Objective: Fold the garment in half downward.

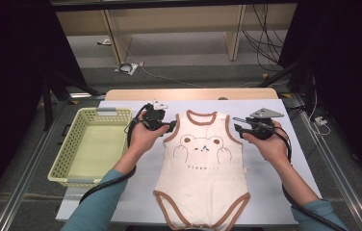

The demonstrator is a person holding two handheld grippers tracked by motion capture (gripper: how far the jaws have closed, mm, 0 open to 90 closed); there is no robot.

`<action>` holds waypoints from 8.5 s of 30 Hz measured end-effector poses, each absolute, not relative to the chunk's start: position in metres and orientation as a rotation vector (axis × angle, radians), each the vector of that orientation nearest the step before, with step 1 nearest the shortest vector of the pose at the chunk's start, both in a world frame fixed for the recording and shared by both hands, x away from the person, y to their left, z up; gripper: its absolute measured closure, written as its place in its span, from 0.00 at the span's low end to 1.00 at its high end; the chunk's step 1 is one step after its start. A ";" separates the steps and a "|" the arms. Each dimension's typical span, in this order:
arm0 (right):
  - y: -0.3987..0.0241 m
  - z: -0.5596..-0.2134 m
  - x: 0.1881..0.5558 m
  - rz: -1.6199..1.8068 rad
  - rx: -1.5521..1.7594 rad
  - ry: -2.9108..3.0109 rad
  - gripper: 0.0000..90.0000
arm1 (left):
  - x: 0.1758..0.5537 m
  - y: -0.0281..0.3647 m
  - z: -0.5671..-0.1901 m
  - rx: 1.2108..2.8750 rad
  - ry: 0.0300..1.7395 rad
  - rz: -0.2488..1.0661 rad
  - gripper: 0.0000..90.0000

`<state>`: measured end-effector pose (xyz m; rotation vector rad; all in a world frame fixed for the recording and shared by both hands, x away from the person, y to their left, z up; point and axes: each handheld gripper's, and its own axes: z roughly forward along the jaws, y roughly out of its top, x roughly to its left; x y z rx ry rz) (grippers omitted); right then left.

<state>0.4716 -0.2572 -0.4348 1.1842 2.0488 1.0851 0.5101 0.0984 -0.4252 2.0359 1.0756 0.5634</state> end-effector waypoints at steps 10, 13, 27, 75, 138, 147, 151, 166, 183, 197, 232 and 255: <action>-0.253 -0.442 0.516 1.018 1.250 2.061 0.54 | 0.548 0.091 -0.445 2.056 1.164 0.563 0.54; -0.251 -0.448 0.528 1.004 1.285 2.069 0.55 | 0.557 0.088 -0.454 2.058 1.195 0.557 0.54; -0.235 -0.472 0.564 0.949 1.362 2.126 0.61 | 0.581 0.079 -0.482 2.063 1.272 0.520 0.53; -0.218 -0.484 0.572 0.955 1.449 2.108 0.96 | 0.582 0.066 -0.479 1.919 1.289 0.419 0.97; -0.208 -0.403 0.557 1.062 1.283 1.941 0.96 | 0.561 0.090 -0.402 1.795 1.128 0.536 0.97; -0.209 -0.398 0.557 1.080 1.274 1.923 0.96 | 0.562 0.088 -0.397 1.779 1.135 0.536 0.97; -0.211 -0.396 0.557 1.085 1.276 1.912 0.96 | 0.563 0.088 -0.396 1.774 1.131 0.536 0.97; -0.210 -0.392 0.557 1.101 1.282 1.893 0.96 | 0.564 0.091 -0.392 1.760 1.135 0.527 0.97; -0.209 -0.392 0.558 1.122 1.286 1.876 0.96 | 0.563 0.096 -0.389 1.734 1.128 0.510 0.97; -0.210 -0.387 0.554 1.136 1.259 1.866 0.96 | 0.560 0.096 -0.388 1.738 1.115 0.516 0.97; -0.223 -0.417 0.510 1.204 1.169 1.897 0.96 | 0.525 0.107 -0.416 1.763 1.060 0.453 0.97; -0.229 -0.423 0.492 1.227 1.144 1.887 0.96 | 0.506 0.109 -0.417 1.762 1.007 0.453 0.97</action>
